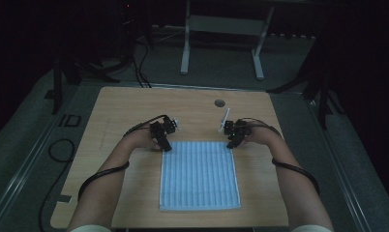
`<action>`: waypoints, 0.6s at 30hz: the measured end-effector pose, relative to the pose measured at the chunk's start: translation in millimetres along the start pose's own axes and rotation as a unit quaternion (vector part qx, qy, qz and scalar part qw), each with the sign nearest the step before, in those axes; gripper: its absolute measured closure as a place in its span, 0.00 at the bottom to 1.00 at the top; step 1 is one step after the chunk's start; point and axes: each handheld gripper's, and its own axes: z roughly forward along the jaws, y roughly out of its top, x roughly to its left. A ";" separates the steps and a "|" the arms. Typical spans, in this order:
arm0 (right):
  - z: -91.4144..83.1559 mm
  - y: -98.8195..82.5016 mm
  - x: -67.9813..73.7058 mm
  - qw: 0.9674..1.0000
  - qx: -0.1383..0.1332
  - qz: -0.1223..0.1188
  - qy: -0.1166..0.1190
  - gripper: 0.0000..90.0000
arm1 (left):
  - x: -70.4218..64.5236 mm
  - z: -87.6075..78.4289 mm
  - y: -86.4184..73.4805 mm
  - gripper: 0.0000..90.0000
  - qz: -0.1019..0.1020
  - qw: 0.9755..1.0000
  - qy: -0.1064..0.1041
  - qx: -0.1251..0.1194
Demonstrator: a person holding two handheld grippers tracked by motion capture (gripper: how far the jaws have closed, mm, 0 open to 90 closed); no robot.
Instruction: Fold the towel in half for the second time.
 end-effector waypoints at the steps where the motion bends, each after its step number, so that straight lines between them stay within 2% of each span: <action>1: 1.9 -0.5 -0.7 1.000 0.000 0.000 0.003 0.65 | 0.7 0.8 0.1 0.45 0.000 1.000 -0.001 -0.002; 4: 3.3 -0.5 -2.4 1.000 0.001 0.006 0.008 0.66 | 2.1 2.0 0.8 0.47 0.001 1.000 -0.004 -0.003; 7: 4.2 1.2 -5.8 1.000 0.006 0.008 0.023 0.71 | 0.5 1.7 4.3 0.54 0.016 1.000 0.003 0.001; 9: 4.7 1.9 -7.2 0.999 0.009 0.012 0.034 0.75 | -0.9 1.7 5.6 0.59 0.023 1.000 -0.002 0.005; 10: 4.9 1.8 -7.9 0.999 0.009 0.015 0.039 0.79 | -0.3 1.6 5.6 0.61 0.023 1.000 -0.013 0.005; 11: 4.8 1.3 -8.1 0.998 0.008 0.019 0.053 0.84 | -0.2 1.5 5.1 0.68 0.020 1.000 -0.019 0.003; 12: 4.8 1.0 -7.3 0.999 0.007 0.016 0.051 0.86 | 0.4 1.7 4.0 0.71 0.016 0.999 -0.030 -0.001; 13: 4.6 1.0 -6.1 0.998 0.007 0.018 0.057 0.91 | 0.9 1.5 3.3 0.78 0.015 0.999 -0.042 -0.001; 14: 4.6 1.2 -5.3 0.998 0.008 0.017 0.058 0.92 | -0.7 1.3 2.7 0.87 0.021 0.999 -0.047 -0.004; 15: 4.3 2.1 -4.3 0.998 0.010 0.011 0.054 0.93 | -1.4 1.3 2.9 0.91 0.022 0.999 -0.047 -0.004; 17: 3.4 3.5 -2.1 0.999 0.015 0.009 0.047 0.95 | -2.4 0.3 3.8 0.93 0.026 0.999 -0.042 0.002; 18: 2.5 3.9 -1.4 0.999 0.018 0.009 0.041 0.95 | -1.9 -1.2 5.1 0.93 0.022 0.999 -0.035 0.005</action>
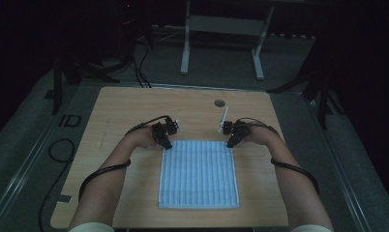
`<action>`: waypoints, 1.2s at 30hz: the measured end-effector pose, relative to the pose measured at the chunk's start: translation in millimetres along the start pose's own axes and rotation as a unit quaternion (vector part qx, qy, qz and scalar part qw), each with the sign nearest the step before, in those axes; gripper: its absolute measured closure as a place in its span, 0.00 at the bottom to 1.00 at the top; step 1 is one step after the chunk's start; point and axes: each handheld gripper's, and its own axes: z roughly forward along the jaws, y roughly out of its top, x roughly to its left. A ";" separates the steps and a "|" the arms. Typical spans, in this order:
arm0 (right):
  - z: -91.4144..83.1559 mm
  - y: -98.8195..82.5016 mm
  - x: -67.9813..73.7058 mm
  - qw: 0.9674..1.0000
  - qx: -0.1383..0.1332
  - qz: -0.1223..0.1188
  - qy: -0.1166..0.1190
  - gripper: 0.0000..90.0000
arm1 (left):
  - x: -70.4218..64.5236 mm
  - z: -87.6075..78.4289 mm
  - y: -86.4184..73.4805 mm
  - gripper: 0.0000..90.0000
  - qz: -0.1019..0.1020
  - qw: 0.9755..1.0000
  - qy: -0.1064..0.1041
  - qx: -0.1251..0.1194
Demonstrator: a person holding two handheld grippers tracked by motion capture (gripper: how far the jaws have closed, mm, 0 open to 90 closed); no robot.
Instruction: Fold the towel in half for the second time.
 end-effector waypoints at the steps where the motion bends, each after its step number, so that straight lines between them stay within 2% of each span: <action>1: -2.5 0.6 0.4 1.000 0.001 -0.002 -0.009 0.95 | -0.1 -1.7 0.8 0.94 -0.001 1.000 0.008 -0.002; 6: -27.8 0.4 3.3 0.999 -0.023 -0.004 -0.044 0.96 | 3.5 -30.7 2.1 0.94 -0.007 0.998 0.042 -0.036; 10: -52.6 -1.5 11.2 0.997 -0.052 -0.007 -0.059 0.96 | -0.4 -54.2 -5.4 0.94 -0.002 0.997 0.049 -0.057; 11: -60.1 -2.3 16.8 0.996 -0.061 -0.013 -0.068 0.96 | -2.2 -58.2 -7.7 0.94 0.003 0.997 0.051 -0.060; 13: -70.2 -3.9 25.2 0.994 -0.074 -0.019 -0.072 0.95 | -7.3 -67.8 -14.7 0.94 0.002 0.996 0.049 -0.073; 14: -73.0 -4.5 29.5 0.994 -0.075 -0.023 -0.077 0.96 | -12.6 -72.9 -19.1 0.94 0.014 0.996 0.053 -0.074; 15: -76.8 -5.5 36.9 0.993 -0.079 -0.029 -0.080 0.95 | -15.7 -75.6 -21.5 0.94 0.014 0.996 0.053 -0.076; 20: -84.9 -9.0 69.3 0.991 -0.079 -0.062 -0.085 0.95 | -45.1 -90.4 -36.4 0.94 0.054 0.995 0.040 -0.075; 22: -87.2 -11.4 84.0 0.990 -0.077 -0.071 -0.090 0.96 | -48.9 -91.4 -38.3 0.94 0.056 0.995 0.039 -0.076; 23: -88.5 -13.5 93.3 0.989 -0.079 -0.080 -0.092 0.96 | -60.1 -94.4 -42.6 0.93 0.061 0.994 0.042 -0.075; 27: -92.7 -21.6 121.5 0.988 -0.081 -0.094 -0.096 0.96 | -85.8 -101.3 -52.0 0.93 0.088 0.992 0.032 -0.086; 28: -93.7 -23.6 126.8 0.987 -0.082 -0.098 -0.096 0.96 | -93.6 -103.6 -56.1 0.93 0.093 0.991 0.036 -0.089; 29: -95.3 -27.2 135.5 0.986 -0.090 -0.104 -0.093 0.95 | -98.0 -104.8 -58.4 0.93 0.094 0.991 0.037 -0.092; 32: -97.2 -36.7 155.0 0.984 -0.103 -0.111 -0.092 0.95 | -120.7 -106.7 -71.1 0.93 0.111 0.989 0.023 -0.098; 33: -96.4 -41.4 163.6 0.983 -0.111 -0.113 -0.088 0.95 | -120.7 -106.7 -71.1 0.93 0.111 0.989 0.023 -0.098; 34: -96.4 -41.4 163.6 0.983 -0.111 -0.113 -0.088 0.95 | -123.7 -106.3 -72.7 0.93 0.114 0.988 0.022 -0.098; 36: -92.6 -48.2 177.2 0.983 -0.118 -0.114 -0.085 0.95 | -141.3 -102.8 -79.9 0.93 0.122 0.988 0.019 -0.092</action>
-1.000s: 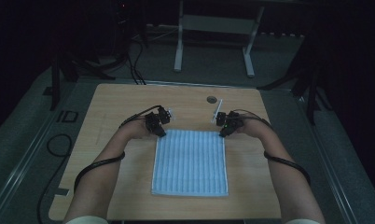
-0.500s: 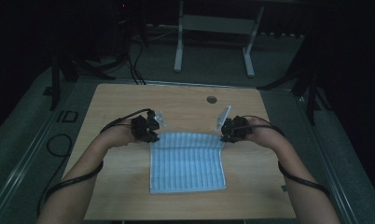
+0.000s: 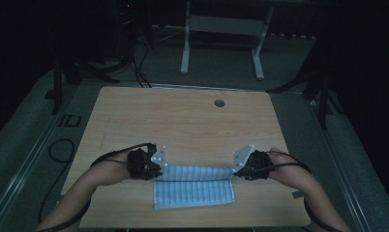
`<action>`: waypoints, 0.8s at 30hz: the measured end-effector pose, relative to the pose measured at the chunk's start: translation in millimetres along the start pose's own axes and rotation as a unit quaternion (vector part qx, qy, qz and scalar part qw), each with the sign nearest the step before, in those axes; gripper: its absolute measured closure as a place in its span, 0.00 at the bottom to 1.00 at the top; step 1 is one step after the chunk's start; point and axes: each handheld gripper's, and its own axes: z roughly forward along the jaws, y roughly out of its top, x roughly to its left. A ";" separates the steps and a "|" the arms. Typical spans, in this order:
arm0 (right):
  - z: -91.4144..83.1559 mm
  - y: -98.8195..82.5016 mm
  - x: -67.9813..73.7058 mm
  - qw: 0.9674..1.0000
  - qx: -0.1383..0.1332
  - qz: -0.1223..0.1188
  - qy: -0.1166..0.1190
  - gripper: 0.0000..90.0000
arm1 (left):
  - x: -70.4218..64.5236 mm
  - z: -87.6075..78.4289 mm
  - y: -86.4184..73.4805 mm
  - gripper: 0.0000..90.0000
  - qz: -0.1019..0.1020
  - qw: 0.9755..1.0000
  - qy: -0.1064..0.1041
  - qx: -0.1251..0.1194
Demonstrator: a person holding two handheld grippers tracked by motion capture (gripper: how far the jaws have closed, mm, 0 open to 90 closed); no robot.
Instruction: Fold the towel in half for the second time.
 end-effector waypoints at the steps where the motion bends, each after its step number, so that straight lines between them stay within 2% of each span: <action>1: 1.0 -1.1 6.0 1.000 -0.002 -0.003 0.005 0.95 | -5.1 1.5 -1.0 0.93 0.004 1.000 -0.004 -0.002; 3: 3.7 -3.1 17.0 1.000 -0.004 -0.005 0.013 0.95 | -16.9 7.3 -3.3 0.92 0.011 1.000 -0.028 0.007; 4: 5.3 -3.7 20.5 1.000 -0.005 -0.002 0.021 0.93 | -24.1 11.8 -5.4 0.91 0.023 0.999 -0.045 0.016; 5: 8.5 -5.8 26.5 0.999 -0.004 -0.005 0.040 0.84 | -27.2 14.1 -6.5 0.86 0.028 0.998 -0.051 0.021; 6: 10.2 -6.9 30.3 0.999 -0.004 -0.013 0.045 0.77 | -29.2 16.3 -8.4 0.80 0.033 0.998 -0.053 0.027; 7: 11.4 -8.6 34.6 0.999 -0.005 -0.025 0.046 0.75 | -29.2 16.8 -9.5 0.74 0.023 0.998 -0.056 0.024; 10: 9.8 -9.8 35.3 0.999 -0.006 -0.018 0.043 0.75 | -27.8 14.4 -11.4 0.69 0.022 0.999 -0.047 0.014; 11: 7.7 -9.7 31.5 0.999 -0.024 -0.001 0.045 0.77 | -22.3 13.2 -10.0 0.69 0.005 0.999 -0.034 0.000; 12: 8.4 -9.1 30.0 0.999 -0.030 -0.002 0.041 0.81 | -19.7 14.7 -8.6 0.67 0.000 1.000 -0.026 -0.004; 13: 10.8 -7.8 27.7 0.999 -0.038 0.003 0.033 0.87 | -18.0 17.0 -7.4 0.67 -0.007 1.000 -0.026 -0.005; 14: 14.0 -6.1 25.2 0.998 -0.038 0.014 0.038 0.88 | -16.2 22.8 -5.6 0.67 -0.011 1.000 -0.026 -0.009; 15: 21.7 -2.8 23.3 0.998 -0.034 0.028 0.042 0.90 | -15.3 27.1 -4.6 0.67 -0.013 0.999 -0.029 -0.008; 19: 52.7 4.2 20.8 0.998 -0.018 0.028 0.046 0.95 | -12.3 56.5 -4.4 0.67 -0.021 0.999 -0.048 0.014; 21: 64.0 4.8 19.2 0.998 -0.011 0.032 0.050 0.95 | -8.6 66.0 -5.9 0.67 -0.034 0.998 -0.053 0.022; 24: 77.6 4.0 13.0 0.998 -0.001 0.043 0.048 0.96 | -6.1 78.3 -8.5 0.67 -0.040 0.997 -0.061 0.034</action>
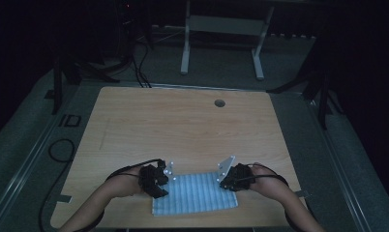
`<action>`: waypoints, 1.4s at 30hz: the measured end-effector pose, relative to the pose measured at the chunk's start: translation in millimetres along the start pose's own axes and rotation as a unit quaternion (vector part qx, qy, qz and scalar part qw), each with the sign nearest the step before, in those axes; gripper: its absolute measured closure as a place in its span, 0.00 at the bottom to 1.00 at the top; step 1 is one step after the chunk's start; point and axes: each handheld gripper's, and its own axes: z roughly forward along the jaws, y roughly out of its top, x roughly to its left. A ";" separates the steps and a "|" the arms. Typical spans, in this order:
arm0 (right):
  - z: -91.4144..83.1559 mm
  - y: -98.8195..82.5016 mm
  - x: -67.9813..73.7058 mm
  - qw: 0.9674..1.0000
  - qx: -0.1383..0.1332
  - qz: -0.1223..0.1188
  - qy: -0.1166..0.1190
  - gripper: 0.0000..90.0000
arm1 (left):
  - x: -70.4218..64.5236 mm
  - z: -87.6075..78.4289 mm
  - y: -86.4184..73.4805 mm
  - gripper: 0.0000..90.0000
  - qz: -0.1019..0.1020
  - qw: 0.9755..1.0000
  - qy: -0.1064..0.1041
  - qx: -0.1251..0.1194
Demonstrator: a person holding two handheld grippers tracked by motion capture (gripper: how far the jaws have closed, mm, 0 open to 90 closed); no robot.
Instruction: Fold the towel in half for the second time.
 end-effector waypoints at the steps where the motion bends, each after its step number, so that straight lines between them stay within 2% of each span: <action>1: 4.2 -0.6 -3.7 1.000 0.004 0.004 -0.001 0.96 | 0.9 1.9 -0.3 0.67 -0.001 1.000 -0.002 0.000; 2: 6.5 -1.1 -6.0 1.000 0.004 0.008 -0.001 0.96 | 3.1 3.4 -0.5 0.67 -0.006 1.000 -0.005 0.000; 7: 18.4 -6.3 -19.8 0.999 -0.003 0.032 0.015 0.96 | 11.8 4.6 0.4 0.67 -0.009 1.000 -0.006 -0.004; 9: 19.1 -7.6 -25.7 0.999 -0.007 0.041 0.005 0.96 | 20.0 5.1 1.2 0.66 -0.018 1.000 -0.001 -0.006; 10: 19.1 -7.6 -25.7 0.999 -0.007 0.041 0.005 0.96 | 20.0 5.1 1.2 0.66 -0.018 1.000 -0.001 -0.006; 14: 20.7 -9.9 -39.0 0.998 -0.014 0.057 -0.003 0.96 | 40.5 6.7 5.2 0.66 -0.033 0.999 0.002 -0.011; 19: 21.7 -12.9 -56.8 0.997 -0.016 0.077 -0.014 0.96 | 61.6 9.1 13.2 0.66 -0.040 0.999 0.016 -0.015; 23: 22.4 -15.1 -71.7 0.995 -0.020 0.093 -0.014 0.95 | 81.0 11.3 17.3 0.65 -0.057 0.998 0.019 -0.021; 25: 22.9 -15.7 -79.4 0.994 -0.021 0.103 -0.014 0.95 | 89.2 11.6 19.0 0.65 -0.057 0.998 0.025 -0.021; 27: 23.7 -15.7 -86.7 0.993 -0.023 0.111 -0.014 0.95 | 96.7 11.9 20.6 0.65 -0.066 0.997 0.030 -0.020; 34: 27.0 -14.3 -111.8 0.991 -0.027 0.129 -0.013 0.95 | 115.2 12.8 23.7 0.65 -0.074 0.996 0.037 -0.020; 42: 31.4 -9.8 -133.5 0.988 -0.034 0.151 -0.019 0.94 | 135.1 12.9 27.5 0.65 -0.082 0.995 0.055 -0.009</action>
